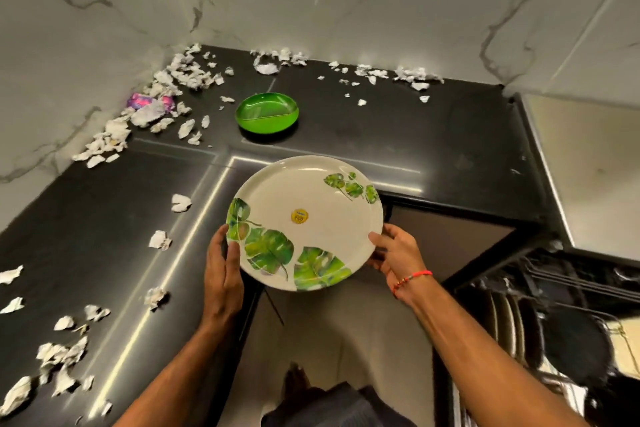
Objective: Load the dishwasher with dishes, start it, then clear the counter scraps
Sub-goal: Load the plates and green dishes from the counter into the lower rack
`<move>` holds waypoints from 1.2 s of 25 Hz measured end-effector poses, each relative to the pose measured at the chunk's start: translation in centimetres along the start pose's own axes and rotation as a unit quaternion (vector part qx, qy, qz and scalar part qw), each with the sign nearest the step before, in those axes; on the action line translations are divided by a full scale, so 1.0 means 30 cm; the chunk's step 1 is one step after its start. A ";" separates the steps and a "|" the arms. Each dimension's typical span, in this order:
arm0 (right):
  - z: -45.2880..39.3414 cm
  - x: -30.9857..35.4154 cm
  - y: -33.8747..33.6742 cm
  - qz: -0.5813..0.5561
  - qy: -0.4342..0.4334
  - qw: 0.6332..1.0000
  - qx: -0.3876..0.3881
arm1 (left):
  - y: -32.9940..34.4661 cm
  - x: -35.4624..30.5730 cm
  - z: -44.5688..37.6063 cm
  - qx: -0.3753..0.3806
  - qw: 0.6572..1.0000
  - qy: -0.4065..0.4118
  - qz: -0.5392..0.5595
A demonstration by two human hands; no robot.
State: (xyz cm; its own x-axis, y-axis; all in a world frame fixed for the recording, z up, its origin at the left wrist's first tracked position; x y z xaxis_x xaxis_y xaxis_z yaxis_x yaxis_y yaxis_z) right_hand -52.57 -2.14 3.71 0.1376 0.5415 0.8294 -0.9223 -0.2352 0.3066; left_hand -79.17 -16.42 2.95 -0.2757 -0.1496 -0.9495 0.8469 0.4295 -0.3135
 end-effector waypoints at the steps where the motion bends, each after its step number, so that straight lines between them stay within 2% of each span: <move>1: 0.043 0.001 -0.060 -0.013 -0.003 1.000 -0.006 | 0.050 -0.055 -0.008 0.020 0.999 -0.007 0.041; 3: 0.129 0.001 -0.190 -0.050 -0.013 0.999 -0.018 | 0.159 -0.154 -0.007 0.037 0.995 -0.012 0.087; 8: 0.385 -0.030 -0.625 -0.116 -0.051 0.989 -0.082 | 0.484 -0.265 0.104 0.074 0.995 -0.022 0.057; 9: 0.445 -0.033 -0.703 -0.120 -0.066 0.986 -0.091 | 0.552 -0.276 0.121 0.097 0.993 -0.037 0.050; 11: 0.600 -0.043 -0.889 -0.130 -0.100 0.979 -0.121 | 0.757 -0.315 0.171 0.190 0.979 -0.063 0.022; 14: 0.825 -0.090 -1.165 -0.132 -0.120 0.962 -0.204 | 1.079 -0.396 0.294 0.316 0.946 -0.071 -0.035; 19: 1.127 -0.186 -1.511 -0.084 -0.138 0.917 -0.364 | 1.535 -0.468 0.436 0.443 0.881 -0.074 -0.152; 21: 1.229 -0.248 -1.614 -0.095 -0.147 0.890 -0.420 | 1.711 -0.517 0.498 0.492 0.846 -0.034 -0.202; 25: 1.347 -0.334 -1.786 -0.109 -0.149 0.845 -0.502 | 2.080 -0.598 0.573 0.566 0.789 0.070 -0.229; 30: 1.372 -0.438 -2.051 -0.085 -0.087 0.757 -0.642 | 2.656 -0.573 0.619 0.624 0.713 0.151 -0.284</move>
State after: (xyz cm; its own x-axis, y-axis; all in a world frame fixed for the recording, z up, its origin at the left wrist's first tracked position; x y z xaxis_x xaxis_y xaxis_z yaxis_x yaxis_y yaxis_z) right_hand 17.22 -28.01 -6.83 0.2354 0.3346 0.9125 -0.4624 0.8644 -0.1977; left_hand 1.49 3.84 -5.56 -0.6600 0.2958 -0.6906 0.2535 -0.7776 -0.5754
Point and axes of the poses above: each hand's wrist, its own z-axis away from the middle knuckle, its own y-axis out of the palm, x = y × z, the point moved 4 cm from there along -z, towards the middle knuckle, and after that the axes turned 12 degrees about x, right-handed, at the moved point
